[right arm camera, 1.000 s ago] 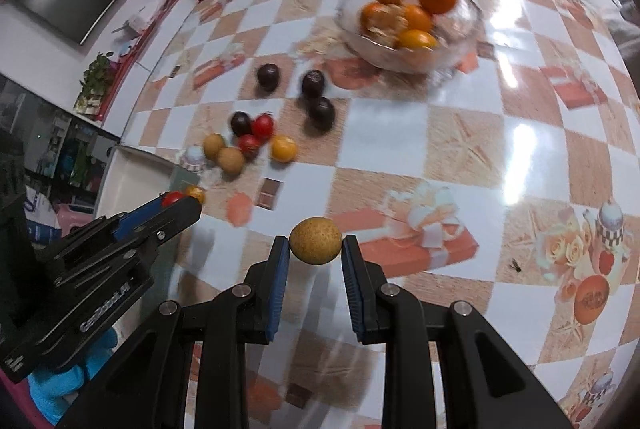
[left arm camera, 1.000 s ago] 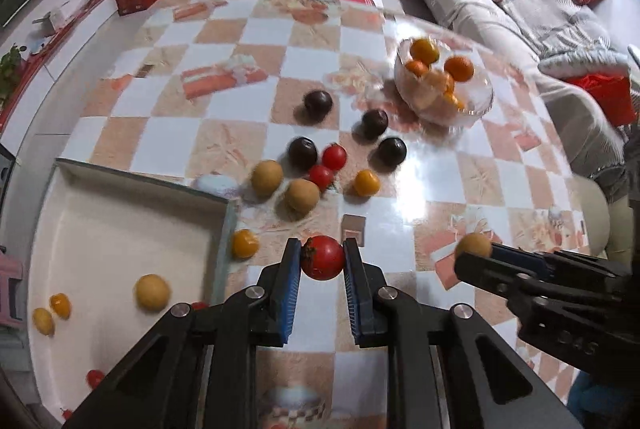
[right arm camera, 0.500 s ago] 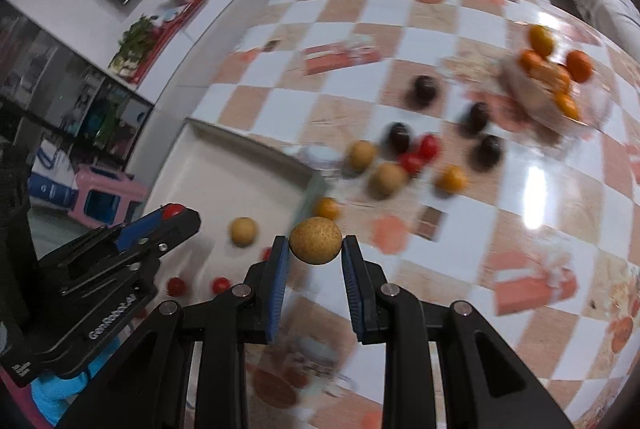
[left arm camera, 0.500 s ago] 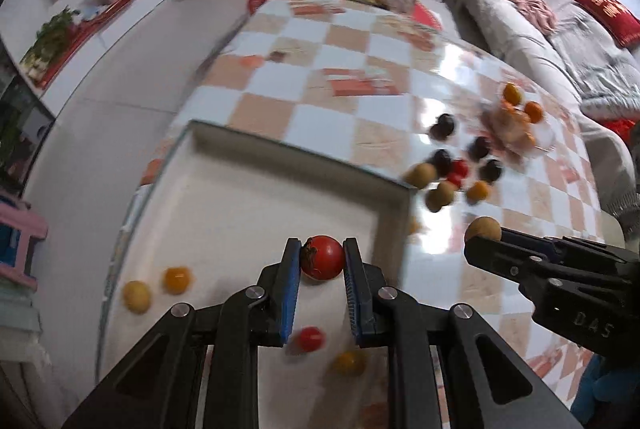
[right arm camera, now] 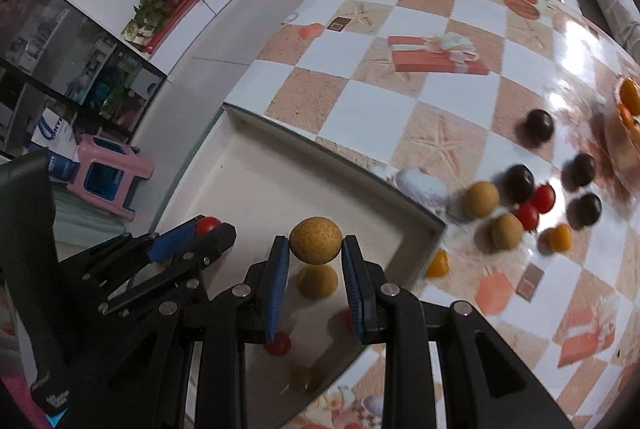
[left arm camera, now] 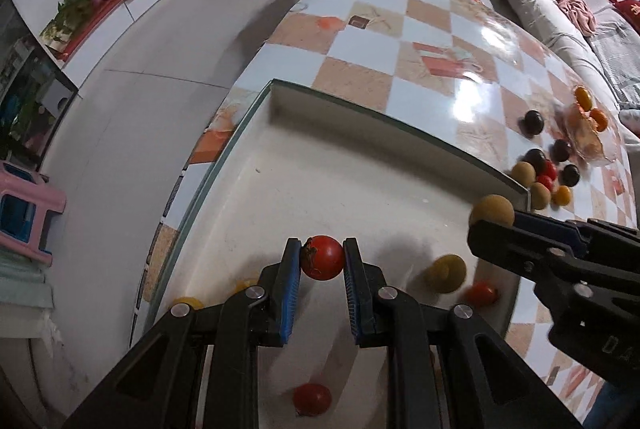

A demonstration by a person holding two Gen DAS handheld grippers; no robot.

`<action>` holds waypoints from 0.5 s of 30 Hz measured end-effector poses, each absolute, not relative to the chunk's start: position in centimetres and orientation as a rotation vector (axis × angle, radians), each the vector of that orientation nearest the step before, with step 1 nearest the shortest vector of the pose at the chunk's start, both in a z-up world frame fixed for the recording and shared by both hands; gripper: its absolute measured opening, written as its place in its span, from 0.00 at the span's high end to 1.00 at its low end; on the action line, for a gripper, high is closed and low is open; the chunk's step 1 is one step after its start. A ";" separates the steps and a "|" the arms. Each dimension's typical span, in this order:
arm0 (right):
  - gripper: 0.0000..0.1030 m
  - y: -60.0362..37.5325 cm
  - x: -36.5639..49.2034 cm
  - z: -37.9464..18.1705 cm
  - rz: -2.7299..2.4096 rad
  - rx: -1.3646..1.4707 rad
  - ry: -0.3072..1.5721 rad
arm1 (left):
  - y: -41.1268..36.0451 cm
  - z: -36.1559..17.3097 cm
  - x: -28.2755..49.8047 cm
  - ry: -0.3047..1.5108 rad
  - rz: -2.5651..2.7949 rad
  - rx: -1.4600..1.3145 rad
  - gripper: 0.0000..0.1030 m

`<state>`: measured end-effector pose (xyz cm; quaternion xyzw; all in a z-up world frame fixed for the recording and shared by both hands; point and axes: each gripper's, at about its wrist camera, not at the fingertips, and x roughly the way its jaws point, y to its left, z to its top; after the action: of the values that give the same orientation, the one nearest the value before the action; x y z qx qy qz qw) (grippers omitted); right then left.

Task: Organize fruits
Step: 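Carry both fruits over the white tray and open both tools to release them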

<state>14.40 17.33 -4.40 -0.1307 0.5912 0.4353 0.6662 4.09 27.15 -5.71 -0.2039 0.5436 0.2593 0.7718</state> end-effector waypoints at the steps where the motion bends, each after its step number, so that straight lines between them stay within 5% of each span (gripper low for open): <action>1: 0.72 17.7 14.5 -4.6 0.980 -0.298 1.336 | 27.3 -5.9 4.2 1.181 0.560 -0.443 0.79; 15: 0.72 19.2 15.6 -8.0 0.930 -0.352 1.395 | 27.5 -7.7 5.7 1.226 0.542 -0.418 0.78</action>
<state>15.59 19.22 -7.98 -0.1551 0.6153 0.4102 0.6550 5.73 27.48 -7.68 -0.1922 0.5640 0.2494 0.7634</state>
